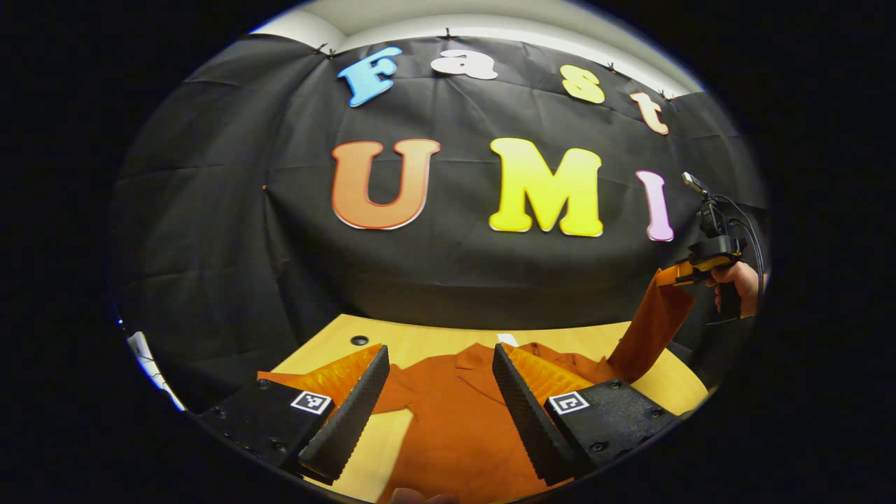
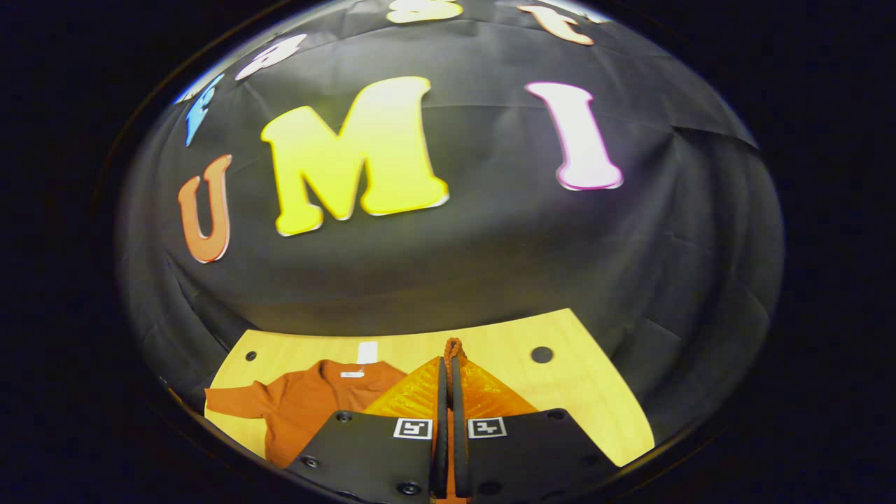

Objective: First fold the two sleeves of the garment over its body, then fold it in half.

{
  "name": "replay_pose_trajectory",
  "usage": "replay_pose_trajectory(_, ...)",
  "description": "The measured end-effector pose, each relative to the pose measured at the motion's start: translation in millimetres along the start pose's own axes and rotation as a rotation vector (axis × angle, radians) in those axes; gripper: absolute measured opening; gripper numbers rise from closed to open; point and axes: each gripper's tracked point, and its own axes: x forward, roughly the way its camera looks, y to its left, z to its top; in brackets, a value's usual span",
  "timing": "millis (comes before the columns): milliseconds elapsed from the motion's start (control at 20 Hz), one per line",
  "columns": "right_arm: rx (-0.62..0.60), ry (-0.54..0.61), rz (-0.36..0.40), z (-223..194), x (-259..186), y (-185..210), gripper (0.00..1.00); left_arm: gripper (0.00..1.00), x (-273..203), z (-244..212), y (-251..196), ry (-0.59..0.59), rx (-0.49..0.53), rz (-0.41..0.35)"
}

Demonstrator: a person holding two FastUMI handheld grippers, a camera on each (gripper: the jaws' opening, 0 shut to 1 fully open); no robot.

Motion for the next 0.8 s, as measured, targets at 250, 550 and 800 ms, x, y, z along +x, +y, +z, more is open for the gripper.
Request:
replay_pose_trajectory(250, -0.062, 0.057, 0.119, -34.2, 34.5, 134.2, 0.04, 0.97, -6.0, -7.1, 78.8, 0.002, -0.058, 0.095)
replay_pose_trajectory(550, -0.117, 0.16, 0.233, -111.5, 91.7, 252.9, 0.04, 0.96, -9.7, -25.1, 131.9, 0.027, -0.071, 0.157)
replay_pose_trajectory(800, -0.22, 0.265, 0.275, -192.6, 135.1, 313.9, 0.04, 0.96, -5.1, -38.4, 159.7, 0.062, -0.072, 0.192)
